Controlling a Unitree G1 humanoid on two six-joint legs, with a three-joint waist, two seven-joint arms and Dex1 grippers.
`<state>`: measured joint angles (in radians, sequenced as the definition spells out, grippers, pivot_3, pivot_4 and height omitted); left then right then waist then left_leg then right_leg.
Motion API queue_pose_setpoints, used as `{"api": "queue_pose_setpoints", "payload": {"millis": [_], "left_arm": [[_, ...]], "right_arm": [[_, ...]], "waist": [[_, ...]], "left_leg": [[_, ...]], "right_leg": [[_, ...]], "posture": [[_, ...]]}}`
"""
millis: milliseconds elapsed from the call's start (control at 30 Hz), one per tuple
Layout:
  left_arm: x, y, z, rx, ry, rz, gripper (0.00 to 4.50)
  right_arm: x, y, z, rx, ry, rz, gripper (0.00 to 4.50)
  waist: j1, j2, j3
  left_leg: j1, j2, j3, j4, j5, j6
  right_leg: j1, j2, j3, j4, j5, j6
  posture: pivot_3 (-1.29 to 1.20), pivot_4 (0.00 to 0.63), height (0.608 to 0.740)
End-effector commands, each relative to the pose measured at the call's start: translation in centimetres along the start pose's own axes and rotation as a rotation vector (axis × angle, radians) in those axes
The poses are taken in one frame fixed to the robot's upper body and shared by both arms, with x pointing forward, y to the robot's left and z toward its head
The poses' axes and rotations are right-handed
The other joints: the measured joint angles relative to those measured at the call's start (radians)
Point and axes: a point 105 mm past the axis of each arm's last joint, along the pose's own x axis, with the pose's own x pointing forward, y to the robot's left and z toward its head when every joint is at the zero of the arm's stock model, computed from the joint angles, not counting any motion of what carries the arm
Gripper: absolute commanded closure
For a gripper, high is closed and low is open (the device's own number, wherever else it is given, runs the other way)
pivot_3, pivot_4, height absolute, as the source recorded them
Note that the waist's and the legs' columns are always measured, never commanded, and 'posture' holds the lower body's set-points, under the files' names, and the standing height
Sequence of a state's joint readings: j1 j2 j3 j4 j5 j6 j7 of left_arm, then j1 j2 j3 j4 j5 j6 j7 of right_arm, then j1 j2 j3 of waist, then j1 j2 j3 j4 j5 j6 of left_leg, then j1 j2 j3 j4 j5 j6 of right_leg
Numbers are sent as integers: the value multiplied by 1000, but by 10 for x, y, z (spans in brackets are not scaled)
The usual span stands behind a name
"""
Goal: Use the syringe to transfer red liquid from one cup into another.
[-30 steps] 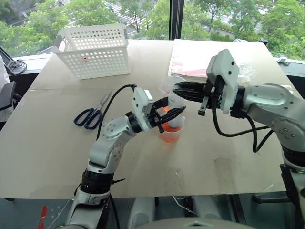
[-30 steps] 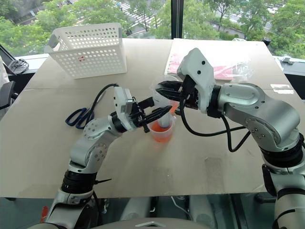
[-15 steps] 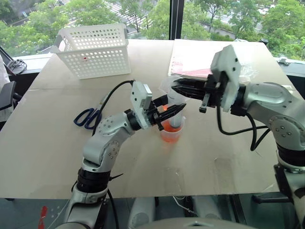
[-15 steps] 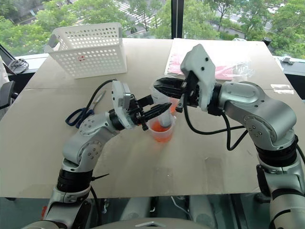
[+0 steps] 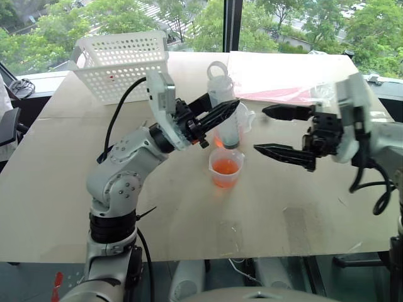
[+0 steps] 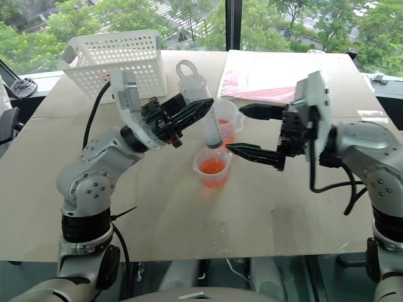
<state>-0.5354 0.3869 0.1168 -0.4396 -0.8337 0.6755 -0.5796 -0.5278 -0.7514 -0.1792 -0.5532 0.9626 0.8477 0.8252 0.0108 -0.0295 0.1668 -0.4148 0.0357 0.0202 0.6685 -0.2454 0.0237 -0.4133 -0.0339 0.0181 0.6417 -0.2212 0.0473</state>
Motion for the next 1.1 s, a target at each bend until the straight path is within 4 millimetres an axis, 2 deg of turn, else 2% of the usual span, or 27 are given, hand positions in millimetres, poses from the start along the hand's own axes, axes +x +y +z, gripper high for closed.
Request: {"api": "queue_pose_setpoints", "payload": {"millis": [33, 133, 233, 333, 367, 500, 633, 733, 867, 967, 1033, 1100], "left_arm": [[5, 9, 29, -26, -33, 55, 3080], [5, 34, 49, -117, 32, 166, 3080], [-1, 48, 66, -236, 100, 180, 3080], [-24, 83, 66, -356, 273, 344, 3080], [-31, 88, 64, -380, 316, 375, 3080], [-87, 106, 16, -494, 694, 579, 3080], [-105, 123, -21, -585, 785, 691, 3080], [-108, 137, -45, -639, 796, 766, 3080], [-100, 141, -65, -672, 824, 775, 3080], [-101, 142, -75, -683, 848, 796, 3080], [-101, 141, -81, -686, 861, 796, 2035], [-100, 141, -76, -668, 840, 793, 1178]], "right_arm": [[-15, 9, 9, -37, -21, 0, 43], [-28, 14, -3, -19, 34, -27, 43], [-34, 22, -15, -6, 81, -27, 43], [-41, 31, -28, 27, 124, -19, 43], [-42, 33, -30, 37, 131, -16, 43], [-51, 45, -43, 52, 161, -15, 43], [-54, 53, -47, 14, 132, -18, 43], [-57, 57, -48, 36, 98, -40, 43], [-59, 64, -51, 53, 112, -72, 43], [-59, 69, -51, 60, 115, -81, 43], [-58, 72, -49, 63, 111, -85, 0], [-58, 73, -47, 63, 110, -86, 0]], "waist": [[2, 0, 0], [4, -1, 1], [-4, -1, 1], [-13, -1, 1], [-16, -1, 1], [-26, -1, 1], [-11, -2, 1], [1, -3, 2], [6, -4, 2], [3, -4, 2], [0, -4, 2], [-2, -4, 2]], "left_leg": [[0, 0, 0, 0, 0, 0], [-1, 0, -2, 0, 0, 0], [0, 0, -2, 0, 0, 0], [0, 0, -2, 0, 0, 0], [1, -1, -2, 0, 0, 0], [1, -2, -2, -1, 0, 0], [0, -3, -2, -1, 0, -1], [0, -4, -1, 0, 0, -1], [-1, -5, -1, 0, 0, -1], [-1, -5, -1, 0, 0, -1], [0, -5, -1, -1, 0, -1], [0, -5, -1, -1, 0, -1]], "right_leg": [[0, 0, 0, 0, 0, 0], [0, 0, -2, 0, 0, 0], [0, 0, 0, 0, -1, 2], [0, 0, 0, 0, -2, 4], [0, 0, 0, 0, -2, 4], [0, 0, 1, 1, -2, 3], [0, -1, -1, 1, -2, 3], [0, -2, -1, 1, -2, 3], [0, -3, -1, 1, 0, 0], [0, -3, -1, 0, 0, 0], [0, -3, -1, 0, 0, 1], [0, -3, -1, 1, 0, 1]], "posture": [[0, 150, 740], [0, 150, 740], [0, 150, 740], [0, 150, 740], [0, 150, 740], [0, 150, 740], [0, 150, 740], [0, 150, 740], [0, 150, 740], [0, 150, 740], [0, 150, 740], [0, 150, 740]]}}
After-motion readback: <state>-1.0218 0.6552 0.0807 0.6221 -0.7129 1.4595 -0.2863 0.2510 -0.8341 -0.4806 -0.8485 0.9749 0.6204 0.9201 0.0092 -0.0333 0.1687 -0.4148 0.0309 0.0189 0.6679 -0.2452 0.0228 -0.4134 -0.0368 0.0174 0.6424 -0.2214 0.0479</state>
